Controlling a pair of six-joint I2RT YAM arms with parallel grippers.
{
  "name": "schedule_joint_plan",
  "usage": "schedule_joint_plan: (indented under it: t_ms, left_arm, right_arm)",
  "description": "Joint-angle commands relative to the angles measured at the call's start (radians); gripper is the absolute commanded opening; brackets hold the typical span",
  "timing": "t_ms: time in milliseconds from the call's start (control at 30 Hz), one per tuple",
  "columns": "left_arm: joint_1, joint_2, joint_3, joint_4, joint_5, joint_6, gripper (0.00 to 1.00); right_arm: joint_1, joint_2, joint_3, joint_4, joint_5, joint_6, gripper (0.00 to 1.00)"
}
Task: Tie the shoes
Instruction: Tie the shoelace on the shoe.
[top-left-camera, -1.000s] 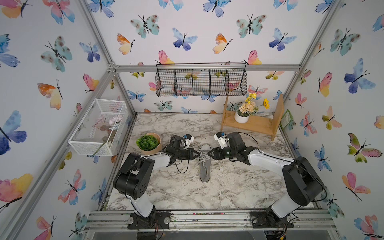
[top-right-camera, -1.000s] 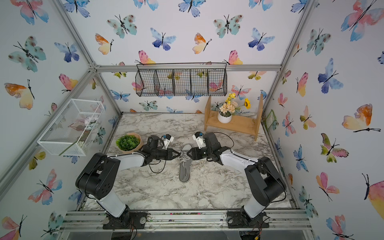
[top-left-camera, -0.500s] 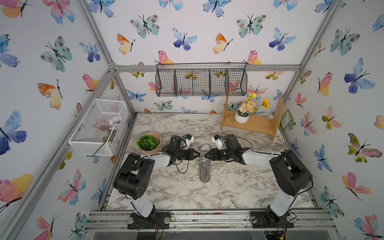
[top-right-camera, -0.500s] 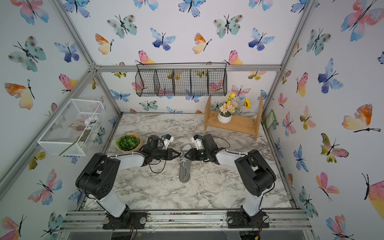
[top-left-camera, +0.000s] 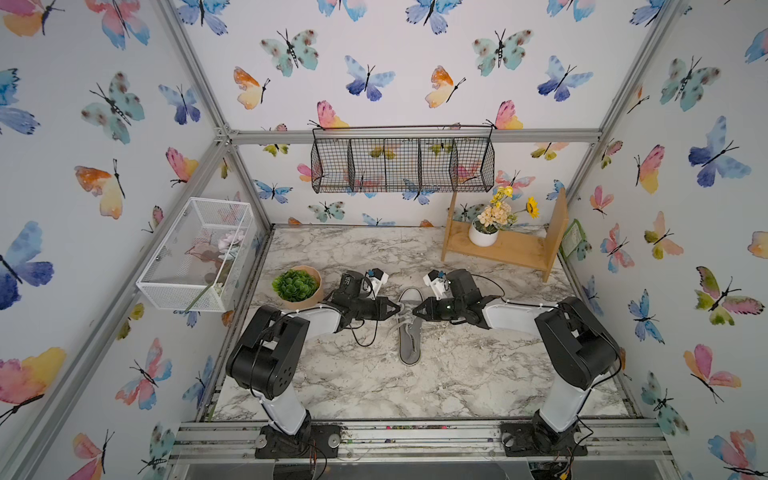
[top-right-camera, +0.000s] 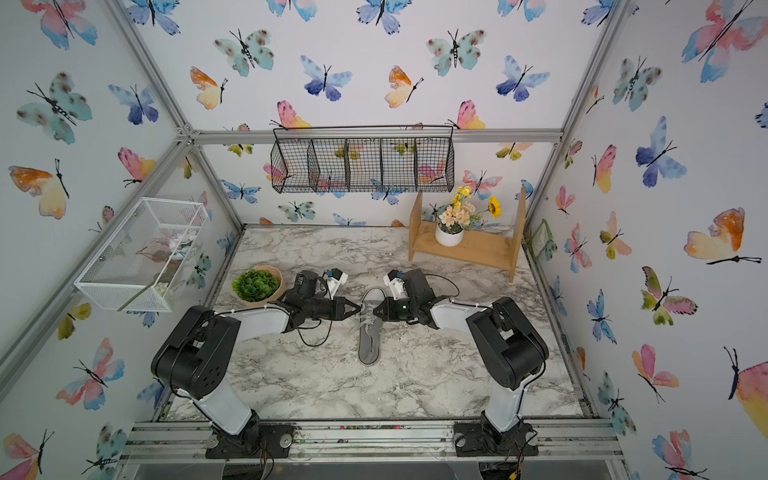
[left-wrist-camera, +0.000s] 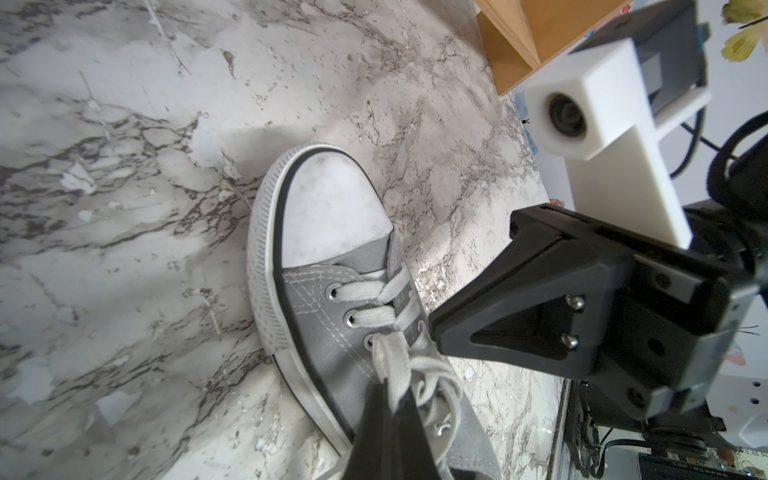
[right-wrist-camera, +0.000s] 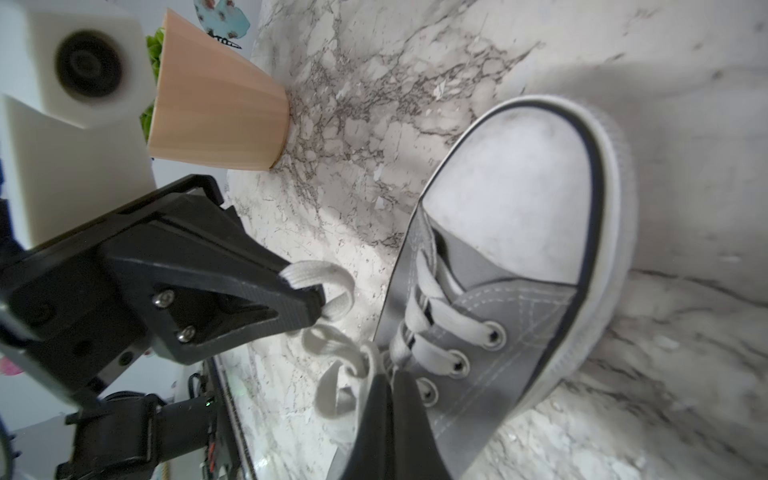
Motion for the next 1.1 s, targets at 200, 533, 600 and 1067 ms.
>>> schedule_joint_plan:
  t_ms: [200,533,600,1067]
  left_arm:
    - [-0.006,-0.065,-0.04,-0.028,-0.041,-0.003,0.0]
    - [-0.006,-0.075,-0.062,-0.074,-0.12,0.017,0.0]
    - [-0.006,-0.074,-0.066,-0.073,-0.128,0.017,0.0]
    - [-0.005,-0.098,-0.084,-0.078,-0.214,0.034,0.0]
  right_arm:
    - [0.023,-0.055,-0.016,-0.115,0.232,-0.08,0.03]
    - [0.026,-0.09,-0.034,-0.166,0.353,-0.123,0.03]
    - [0.026,-0.093,-0.034,-0.181,0.377,-0.136,0.03]
    - [0.026,-0.118,-0.056,-0.257,0.574,-0.198,0.04]
